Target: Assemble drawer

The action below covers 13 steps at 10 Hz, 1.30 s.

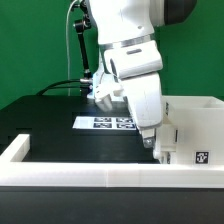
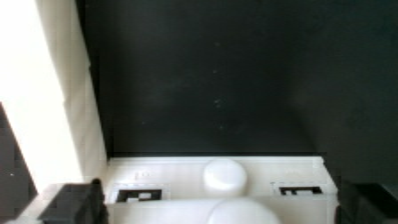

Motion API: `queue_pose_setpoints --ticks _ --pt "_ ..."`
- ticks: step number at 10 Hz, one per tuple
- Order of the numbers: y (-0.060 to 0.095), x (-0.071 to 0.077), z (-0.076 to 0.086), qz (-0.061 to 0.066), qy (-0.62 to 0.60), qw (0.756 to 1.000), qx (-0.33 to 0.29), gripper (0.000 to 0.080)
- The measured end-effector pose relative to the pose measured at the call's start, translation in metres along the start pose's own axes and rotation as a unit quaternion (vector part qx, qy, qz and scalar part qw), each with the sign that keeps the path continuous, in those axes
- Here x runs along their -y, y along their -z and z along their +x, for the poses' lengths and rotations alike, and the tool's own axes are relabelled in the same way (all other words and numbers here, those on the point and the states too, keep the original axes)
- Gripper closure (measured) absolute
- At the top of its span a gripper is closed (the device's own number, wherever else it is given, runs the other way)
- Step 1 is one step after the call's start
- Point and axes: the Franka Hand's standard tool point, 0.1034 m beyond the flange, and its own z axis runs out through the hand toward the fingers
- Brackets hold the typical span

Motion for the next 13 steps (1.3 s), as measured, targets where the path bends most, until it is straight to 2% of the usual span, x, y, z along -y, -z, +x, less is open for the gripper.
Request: queue_pose_setpoints --ticks 2,5,7,9,13 --pt "-0.0016 0.0004 0.0017 -0.005 -0.016 1.0 0.001 0.015" --pt "-0.0019 0.0005 0.0014 -0.005 -0.014 1.0 0.001 0.015" --pt "0.0018 -0.0027 0.0072 -0.011 0.01 1.0 0.003 0.015" --pt "0.0054 -0.0035 0.0087 -0.011 0.018 1.0 0.01 0.015" --pt "0.0017 -0.0014 0.0064 -0.008 0.003 1.0 0.01 0.015"
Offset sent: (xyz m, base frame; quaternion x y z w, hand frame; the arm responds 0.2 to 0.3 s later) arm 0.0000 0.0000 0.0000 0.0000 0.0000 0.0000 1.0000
